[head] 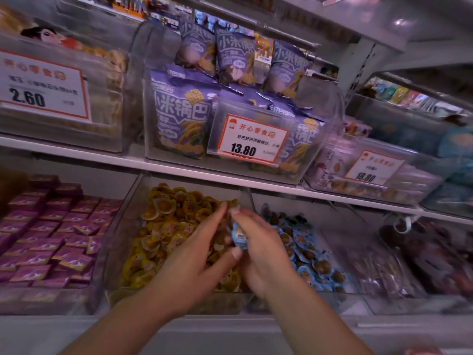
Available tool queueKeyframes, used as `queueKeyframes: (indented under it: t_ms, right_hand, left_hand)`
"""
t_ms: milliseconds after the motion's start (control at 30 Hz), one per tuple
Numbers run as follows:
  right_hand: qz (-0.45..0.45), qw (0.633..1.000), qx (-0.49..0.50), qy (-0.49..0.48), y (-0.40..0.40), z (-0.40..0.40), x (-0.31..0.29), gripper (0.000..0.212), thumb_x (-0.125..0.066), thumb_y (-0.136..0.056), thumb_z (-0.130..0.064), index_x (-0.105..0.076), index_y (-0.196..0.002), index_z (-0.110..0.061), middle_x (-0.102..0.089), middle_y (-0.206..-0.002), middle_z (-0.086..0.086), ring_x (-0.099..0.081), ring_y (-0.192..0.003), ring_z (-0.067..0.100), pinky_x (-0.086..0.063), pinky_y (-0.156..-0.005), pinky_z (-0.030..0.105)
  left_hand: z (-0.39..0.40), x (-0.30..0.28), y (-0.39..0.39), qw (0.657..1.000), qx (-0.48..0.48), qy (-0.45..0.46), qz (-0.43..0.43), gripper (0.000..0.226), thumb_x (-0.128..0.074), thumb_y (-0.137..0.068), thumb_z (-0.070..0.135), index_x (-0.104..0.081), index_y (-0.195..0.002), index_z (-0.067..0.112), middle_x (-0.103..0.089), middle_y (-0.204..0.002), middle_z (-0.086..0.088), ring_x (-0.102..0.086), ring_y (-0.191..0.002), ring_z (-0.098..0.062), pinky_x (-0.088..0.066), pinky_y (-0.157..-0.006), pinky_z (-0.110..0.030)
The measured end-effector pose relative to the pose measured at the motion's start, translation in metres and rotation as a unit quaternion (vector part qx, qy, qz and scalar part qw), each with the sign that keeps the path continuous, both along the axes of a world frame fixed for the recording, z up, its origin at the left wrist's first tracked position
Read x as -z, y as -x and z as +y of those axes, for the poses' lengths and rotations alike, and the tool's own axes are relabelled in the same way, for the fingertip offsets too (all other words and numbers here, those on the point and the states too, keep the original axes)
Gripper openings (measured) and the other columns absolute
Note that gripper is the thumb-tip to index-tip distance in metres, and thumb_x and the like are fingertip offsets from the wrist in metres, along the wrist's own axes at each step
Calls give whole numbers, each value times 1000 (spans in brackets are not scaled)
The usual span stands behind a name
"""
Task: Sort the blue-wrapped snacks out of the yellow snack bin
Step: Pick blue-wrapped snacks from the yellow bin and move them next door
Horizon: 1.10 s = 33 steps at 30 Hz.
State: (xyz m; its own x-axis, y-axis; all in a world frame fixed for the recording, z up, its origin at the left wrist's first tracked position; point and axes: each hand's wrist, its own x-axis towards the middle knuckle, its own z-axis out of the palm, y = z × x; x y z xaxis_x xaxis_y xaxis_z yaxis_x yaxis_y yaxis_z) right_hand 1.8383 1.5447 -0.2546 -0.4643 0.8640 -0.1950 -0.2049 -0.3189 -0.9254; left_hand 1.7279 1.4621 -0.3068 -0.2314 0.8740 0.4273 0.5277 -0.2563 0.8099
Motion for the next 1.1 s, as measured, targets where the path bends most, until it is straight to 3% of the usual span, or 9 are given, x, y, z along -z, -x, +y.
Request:
queueKeyframes:
  t_ms: [100,200,367,533,633,700,900,1000,1100]
  right_hand:
    - [-49,994,32,-91,-33,39,-16,3,-68,-91,-12,-69,-93,-9,-67,-75,13,-57,-55,17,-43,-43,26]
    - [-127,981,77,-126,-47,93,-22,12,-65,-91,-4,-69,-101,-10,-72,-95,13,-67,-84,21,-56,-76,37]
    - [-288,935,147,-149,-71,158,-10,30,-61,-97,-17,-62,-126,-8,-68,-114,6,-64,-99,18,-50,-79,28]
    - [-248,900,178,-312,-58,123,-6,21,-63,-90,-3,-72,-81,-20,-74,-78,-12,-68,-73,1,-48,-65,9]
    - [-276,846,88,-448,-26,81,-1,18,-54,-85,-25,-71,-83,-20,-74,-83,-4,-67,-83,10,-52,-80,26]
    - [-306,802,-42,-512,8,59,4,33,-48,-84,-35,-72,-104,-25,-72,-99,-5,-64,-88,5,-49,-83,19]
    - [-475,584,-307,-581,126,31,50,65,-57,-92,-46,-34,-151,-33,-30,-158,7,-32,-142,35,-33,-114,45]
    - [-497,573,-322,-566,157,34,71,73,-55,-89,-57,-23,-153,-40,-7,-165,-1,-4,-150,40,-21,-116,63]
    - [-508,561,-308,-577,159,40,80,73,-56,-87,-58,-26,-151,-37,-15,-162,-2,-4,-149,41,-23,-114,64]
  left_hand:
    - [-8,4,14,997,-52,8,51,67,-40,-88,75,-21,-149,54,-38,-146,34,-49,-120,14,-43,-98,-20]
    - [-9,7,28,986,-105,29,127,49,-39,-91,63,-49,-135,43,-54,-125,25,-56,-115,2,-50,-90,-26]
    - [-13,10,36,974,-110,75,180,32,-56,-96,35,-60,-127,32,-60,-119,14,-62,-106,-10,-51,-87,-32]
    - [-22,-17,48,951,-180,11,250,30,-47,-91,29,-69,-111,27,-68,-102,9,-66,-89,-20,-50,-82,-42]
    - [-36,-29,75,913,-289,18,286,33,-46,-84,27,-67,-108,24,-66,-108,1,-62,-92,-29,-43,-87,-45]
    - [-46,-29,92,895,-346,75,269,41,-46,-79,28,-66,-114,20,-63,-117,-8,-60,-98,-37,-44,-88,-47]
    - [-53,-11,106,922,-340,96,161,35,-54,-91,24,-62,-123,12,-64,-112,-15,-63,-98,-39,-52,-78,-42]
    - [-53,-10,110,923,-334,84,172,39,-49,-87,30,-62,-122,17,-65,-109,-10,-65,-92,-33,-50,-72,-36]
    - [-53,-8,114,926,-325,78,175,40,-49,-87,32,-60,-123,20,-65,-109,-7,-65,-92,-30,-50,-73,-36]
